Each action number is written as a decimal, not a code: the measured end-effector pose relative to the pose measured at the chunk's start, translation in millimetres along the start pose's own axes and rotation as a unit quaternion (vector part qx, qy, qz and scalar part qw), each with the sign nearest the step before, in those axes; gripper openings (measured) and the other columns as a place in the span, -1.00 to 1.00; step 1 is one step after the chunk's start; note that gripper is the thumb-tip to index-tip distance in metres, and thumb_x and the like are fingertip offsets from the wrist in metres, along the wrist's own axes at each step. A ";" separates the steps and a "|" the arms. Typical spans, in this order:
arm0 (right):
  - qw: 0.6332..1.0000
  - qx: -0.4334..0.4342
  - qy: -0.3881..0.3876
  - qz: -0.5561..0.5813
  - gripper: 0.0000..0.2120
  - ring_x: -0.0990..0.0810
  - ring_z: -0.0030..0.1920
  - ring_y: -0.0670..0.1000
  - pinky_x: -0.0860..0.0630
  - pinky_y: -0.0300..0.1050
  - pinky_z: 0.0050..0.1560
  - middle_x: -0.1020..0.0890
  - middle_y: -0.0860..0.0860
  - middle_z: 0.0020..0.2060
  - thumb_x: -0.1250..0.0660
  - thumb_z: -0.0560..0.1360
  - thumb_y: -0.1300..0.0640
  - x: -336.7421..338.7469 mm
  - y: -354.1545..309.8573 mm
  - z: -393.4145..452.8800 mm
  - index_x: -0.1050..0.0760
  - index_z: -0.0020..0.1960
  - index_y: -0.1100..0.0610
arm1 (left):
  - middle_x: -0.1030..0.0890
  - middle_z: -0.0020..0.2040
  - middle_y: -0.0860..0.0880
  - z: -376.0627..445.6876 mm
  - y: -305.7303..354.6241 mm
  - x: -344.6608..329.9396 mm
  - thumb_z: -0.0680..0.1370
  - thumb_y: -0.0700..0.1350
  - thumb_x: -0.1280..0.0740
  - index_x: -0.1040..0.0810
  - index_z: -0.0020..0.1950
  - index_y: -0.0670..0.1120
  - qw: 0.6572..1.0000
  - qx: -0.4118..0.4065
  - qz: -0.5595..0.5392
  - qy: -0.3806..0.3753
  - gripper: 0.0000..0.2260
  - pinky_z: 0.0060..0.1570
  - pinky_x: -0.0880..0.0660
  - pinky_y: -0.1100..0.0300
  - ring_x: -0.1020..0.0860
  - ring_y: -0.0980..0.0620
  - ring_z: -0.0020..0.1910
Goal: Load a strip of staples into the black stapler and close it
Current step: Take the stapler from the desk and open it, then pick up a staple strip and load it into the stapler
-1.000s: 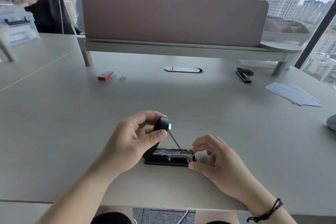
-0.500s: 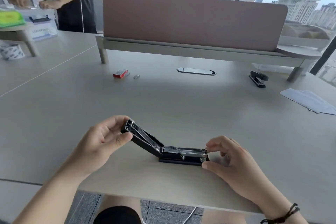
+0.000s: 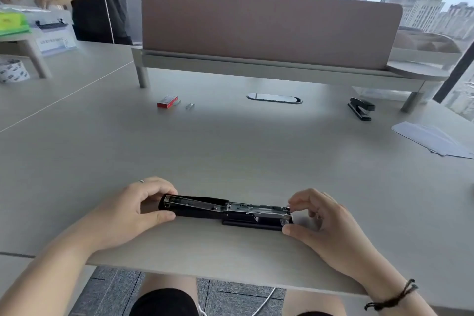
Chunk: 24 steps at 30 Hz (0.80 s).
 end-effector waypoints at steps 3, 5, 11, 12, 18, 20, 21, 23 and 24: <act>1.000 -0.005 -0.001 0.003 -0.64 -0.53 -0.03 -0.14 -0.49 -0.25 -0.04 -0.61 -0.39 0.02 -0.55 0.30 -0.09 0.4 0.3 -0.3 -0.48 0.00 -0.23 | -0.61 0.15 0.12 1.8 -0.5 0.5 0.28 0.41 -0.40 -0.57 0.10 0.17 1.000 -0.003 -0.014 0.000 -0.49 0.21 -0.41 0.25 -0.58 0.13 0.15; 1.000 -0.003 -0.005 0.000 -0.65 -0.53 -0.02 -0.14 -0.48 -0.25 -0.06 -0.60 -0.41 0.03 -0.55 0.31 -0.08 0.3 -0.4 -0.5 -0.47 0.00 -0.24 | -0.61 0.15 0.14 2.4 1.9 0.5 0.31 0.26 -0.43 -0.58 0.09 0.18 1.000 -0.003 -0.031 -0.001 -0.61 0.24 -0.41 0.18 -0.59 0.11 0.15; 1.000 0.017 -0.022 -0.012 -0.63 -0.50 0.01 -0.12 -0.42 -0.29 -0.12 -0.54 -0.38 0.08 -0.41 0.28 -0.24 -2.4 -4.7 -1.6 -0.43 0.06 -0.31 | -0.65 0.12 0.17 19.4 18.5 -4.2 0.34 0.23 -0.42 -0.61 0.11 0.20 0.998 -0.008 -0.055 -0.010 -0.63 0.17 -0.49 0.19 -0.62 0.14 0.08; 0.999 0.016 -0.031 -0.002 -0.60 -0.50 -0.01 -0.10 -0.43 -0.30 -0.11 -0.56 -0.35 0.08 -0.40 0.26 -0.26 -2.4 -5.5 -1.0 -0.42 0.08 -0.31 | -0.66 0.09 0.17 25.5 22.1 -3.1 0.33 0.23 -0.42 -0.62 0.10 0.21 0.998 -0.007 -0.063 0.000 -0.64 0.10 -0.52 0.21 -0.65 0.13 -0.01; 0.991 -0.013 -0.065 0.117 -0.67 -0.60 -0.13 -0.06 -0.53 -0.12 -0.09 -0.67 -0.18 0.01 -0.43 0.33 -0.23 4.0 -12.9 28.3 -0.54 0.06 -0.20 | -0.73 -0.13 0.10 67.2 30.4 17.2 0.52 -0.12 -0.47 -0.70 -0.07 0.04 0.996 -0.012 -0.070 0.059 -0.95 0.01 -0.58 0.13 -0.67 0.13 -0.13; 0.991 -0.018 -0.064 0.119 -0.77 -0.62 -0.12 -0.05 -0.54 -0.09 -0.12 -0.69 -0.15 -0.04 -0.46 0.39 -0.10 3.1 -19.9 50.8 -0.57 0.03 -0.15 | -0.73 -0.23 0.09 82.2 26.4 27.2 0.53 -0.18 -0.44 -0.70 -0.11 0.01 0.994 -0.003 -0.075 0.078 -0.91 -0.03 -0.56 0.14 -0.66 0.15 -0.22; 0.991 -0.017 -0.063 0.113 -0.79 -0.62 -0.13 -0.05 -0.55 -0.09 -0.14 -0.69 -0.14 -0.06 -0.47 0.40 -0.06 0.8 -25.7 65.4 -0.57 0.02 -0.14 | -0.72 -0.26 0.04 90.4 22.6 33.1 0.54 -0.19 -0.43 -0.70 -0.12 0.00 0.993 0.005 -0.077 0.093 -0.90 -0.08 -0.55 0.15 -0.64 0.14 -0.28; 0.993 -0.015 -0.066 0.098 -0.80 -0.62 -0.16 -0.07 -0.53 -0.12 -0.19 -0.70 -0.13 -0.11 -0.48 0.42 -0.04 -7.5 -38.1 95.7 -0.57 0.03 -0.10 | -0.69 -0.30 -0.05 107.4 13.6 41.8 0.54 -0.22 -0.41 -0.68 -0.16 -0.04 0.987 0.026 -0.089 0.129 -0.87 -0.21 -0.52 0.21 -0.58 0.14 -0.38; 0.994 -0.012 -0.068 0.088 -0.79 -0.61 -0.18 -0.07 -0.52 -0.15 -0.19 -0.70 -0.12 -0.13 -0.47 0.42 -0.04 -14.4 -43.8 112.9 -0.57 0.03 -0.09 | -0.67 -0.32 -0.04 116.4 8.1 46.5 0.55 -0.23 -0.40 -0.67 -0.17 -0.05 0.982 0.037 -0.101 0.152 -0.86 -0.28 -0.49 0.23 -0.54 0.16 -0.42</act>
Point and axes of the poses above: each hand's wrist, its own z-axis towards the middle knuckle, its own x-axis out of the back of the hand, y = z × x, the point moved 8 cm from there along z, towards the middle knuckle
